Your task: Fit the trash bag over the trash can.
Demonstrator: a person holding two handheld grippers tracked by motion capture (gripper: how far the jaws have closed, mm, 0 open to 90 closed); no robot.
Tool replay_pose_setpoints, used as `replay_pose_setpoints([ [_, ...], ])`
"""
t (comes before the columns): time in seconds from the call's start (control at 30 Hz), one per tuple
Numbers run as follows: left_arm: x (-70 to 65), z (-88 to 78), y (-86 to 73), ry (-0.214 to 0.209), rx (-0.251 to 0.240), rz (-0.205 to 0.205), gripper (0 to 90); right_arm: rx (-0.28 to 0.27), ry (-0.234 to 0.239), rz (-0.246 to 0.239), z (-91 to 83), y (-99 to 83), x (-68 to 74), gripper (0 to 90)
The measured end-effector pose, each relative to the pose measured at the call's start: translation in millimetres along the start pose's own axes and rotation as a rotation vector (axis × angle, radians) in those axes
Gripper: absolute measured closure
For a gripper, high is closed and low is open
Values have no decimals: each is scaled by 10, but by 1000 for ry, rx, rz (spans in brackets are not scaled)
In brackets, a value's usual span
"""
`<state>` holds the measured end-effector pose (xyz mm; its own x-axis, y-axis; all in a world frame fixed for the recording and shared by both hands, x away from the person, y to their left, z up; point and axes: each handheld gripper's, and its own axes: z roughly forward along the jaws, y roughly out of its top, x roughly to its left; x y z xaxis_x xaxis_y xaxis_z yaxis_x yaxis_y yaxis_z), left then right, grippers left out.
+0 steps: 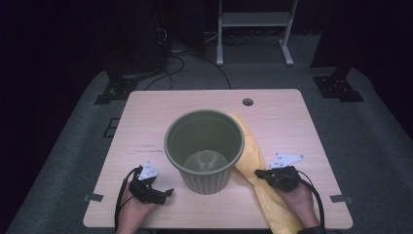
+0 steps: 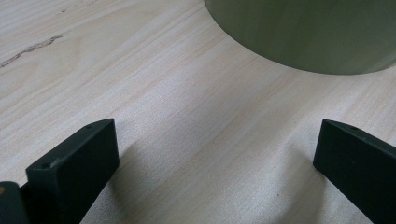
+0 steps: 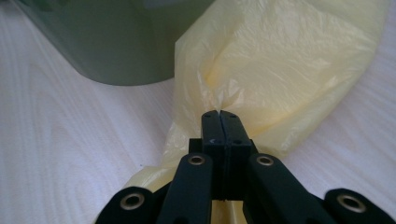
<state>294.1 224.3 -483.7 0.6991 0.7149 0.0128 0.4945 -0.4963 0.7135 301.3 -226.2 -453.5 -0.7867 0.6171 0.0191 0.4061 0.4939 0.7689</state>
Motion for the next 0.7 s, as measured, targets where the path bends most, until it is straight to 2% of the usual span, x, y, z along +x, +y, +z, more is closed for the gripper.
replay_pose_setpoints([
  [0.03,0,0,0,0,0,0,0,-8,1,-20,-36,30,16,900],
  [0.23,0,0,0,0,0,0,0,-50,46,-66,-196,187,92,900],
  [0.3,0,0,0,0,0,0,0,-82,59,-91,-274,266,116,900],
  [0.37,0,-1,0,0,1,0,0,-88,62,-96,-293,287,119,900],
  [0.43,0,0,0,0,0,0,0,-102,78,-109,-348,351,124,900],
  [0.47,0,0,0,0,0,0,0,-112,92,-131,-394,414,135,900],
  [0.5,0,0,0,0,0,0,0,-112,92,-131,-394,414,135,900],
  [0.7,0,0,0,1,0,0,0,-187,158,-168,-583,604,174,900],
])
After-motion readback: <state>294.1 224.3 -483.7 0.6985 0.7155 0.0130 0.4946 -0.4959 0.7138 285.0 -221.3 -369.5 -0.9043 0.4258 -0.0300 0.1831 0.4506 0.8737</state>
